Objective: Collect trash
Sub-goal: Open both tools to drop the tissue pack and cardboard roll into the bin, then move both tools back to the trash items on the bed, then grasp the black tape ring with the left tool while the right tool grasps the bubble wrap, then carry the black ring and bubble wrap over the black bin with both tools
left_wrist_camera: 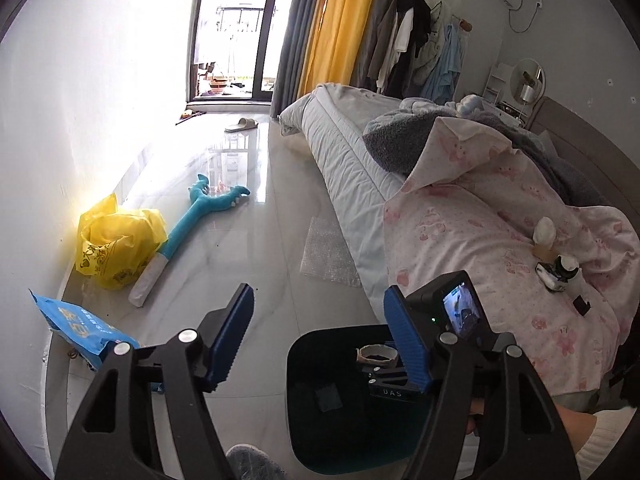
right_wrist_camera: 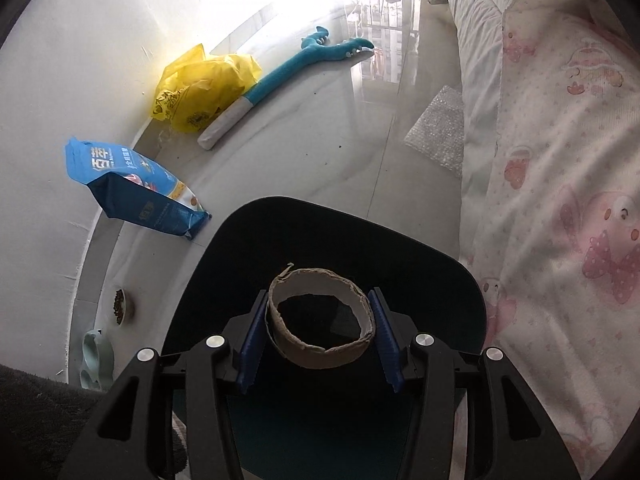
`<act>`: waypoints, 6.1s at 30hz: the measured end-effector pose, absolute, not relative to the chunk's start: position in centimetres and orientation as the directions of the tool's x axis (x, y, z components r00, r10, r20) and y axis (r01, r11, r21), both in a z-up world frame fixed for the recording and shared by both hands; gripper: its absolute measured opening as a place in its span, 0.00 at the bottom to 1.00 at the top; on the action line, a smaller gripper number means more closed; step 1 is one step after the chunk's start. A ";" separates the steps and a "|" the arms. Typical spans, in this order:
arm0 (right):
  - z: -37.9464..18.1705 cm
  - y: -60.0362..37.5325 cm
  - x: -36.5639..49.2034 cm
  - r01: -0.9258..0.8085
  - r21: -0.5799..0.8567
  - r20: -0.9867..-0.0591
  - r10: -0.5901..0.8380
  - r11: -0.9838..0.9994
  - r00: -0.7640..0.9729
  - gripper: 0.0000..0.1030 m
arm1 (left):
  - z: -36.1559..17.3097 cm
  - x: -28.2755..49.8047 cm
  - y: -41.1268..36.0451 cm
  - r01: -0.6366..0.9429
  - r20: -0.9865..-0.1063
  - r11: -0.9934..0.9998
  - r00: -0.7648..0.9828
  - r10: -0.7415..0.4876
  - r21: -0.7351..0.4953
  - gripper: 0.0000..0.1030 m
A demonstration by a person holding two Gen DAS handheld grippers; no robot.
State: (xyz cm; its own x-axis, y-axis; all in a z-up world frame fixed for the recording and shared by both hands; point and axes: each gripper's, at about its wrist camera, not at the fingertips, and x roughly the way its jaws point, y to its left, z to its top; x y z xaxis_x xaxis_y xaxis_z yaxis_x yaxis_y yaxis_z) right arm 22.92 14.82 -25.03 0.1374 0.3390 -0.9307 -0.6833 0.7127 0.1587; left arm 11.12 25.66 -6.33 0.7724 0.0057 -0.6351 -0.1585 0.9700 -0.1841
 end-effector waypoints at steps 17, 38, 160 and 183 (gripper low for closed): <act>-18.0 10.3 21.6 -0.689 0.176 -0.858 0.453 0.703 0.243 0.69 | -2.0 10.9 23.1 -0.126 -0.512 0.983 0.858 0.040 -0.135 0.78; -8.8 -0.7 21.9 -0.695 0.124 -0.700 0.559 0.709 0.445 0.74 | -0.1 15.3 13.8 0.018 -0.460 0.987 0.883 -0.091 -0.162 0.91; -8.4 -32.1 25.9 -0.413 0.381 -0.622 0.559 0.827 0.548 0.42 | -9.2 23.6 -11.2 0.332 -0.673 0.923 0.639 -0.373 -0.196 0.48; -6.2 -18.6 25.8 -0.557 0.354 -0.613 0.636 0.752 0.469 0.42 | -7.5 21.7 1.8 0.147 -0.668 0.976 0.711 -0.219 -0.163 0.48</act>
State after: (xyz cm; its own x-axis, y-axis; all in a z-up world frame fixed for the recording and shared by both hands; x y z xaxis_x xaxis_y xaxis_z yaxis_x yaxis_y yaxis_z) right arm 25.84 -18.61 -6.19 0.4688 0.6359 -0.6131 -0.5565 0.7516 0.3540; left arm 21.74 1.77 -7.47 0.7112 -0.2186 -0.6682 0.1468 0.9757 -0.1628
